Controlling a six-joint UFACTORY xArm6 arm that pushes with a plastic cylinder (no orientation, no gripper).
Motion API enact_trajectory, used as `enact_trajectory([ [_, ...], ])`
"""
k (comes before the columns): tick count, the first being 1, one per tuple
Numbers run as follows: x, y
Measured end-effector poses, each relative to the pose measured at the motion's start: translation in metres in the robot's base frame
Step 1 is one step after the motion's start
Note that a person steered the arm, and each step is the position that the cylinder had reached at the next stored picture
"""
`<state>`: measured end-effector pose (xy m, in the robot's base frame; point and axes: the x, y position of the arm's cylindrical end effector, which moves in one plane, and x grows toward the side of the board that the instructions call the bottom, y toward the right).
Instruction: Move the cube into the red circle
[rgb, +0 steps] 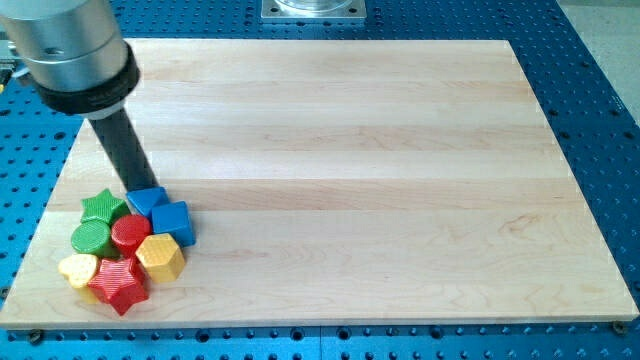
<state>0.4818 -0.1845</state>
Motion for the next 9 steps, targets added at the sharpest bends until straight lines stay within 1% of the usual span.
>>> enact_trajectory([
  [1, 0.002, 0.016],
  [2, 0.001, 0.015],
  [3, -0.005, 0.093],
  [4, 0.02, 0.136],
  [5, 0.041, 0.122],
  [7, 0.041, 0.052],
  [8, 0.026, 0.066],
  [9, 0.002, 0.063],
])
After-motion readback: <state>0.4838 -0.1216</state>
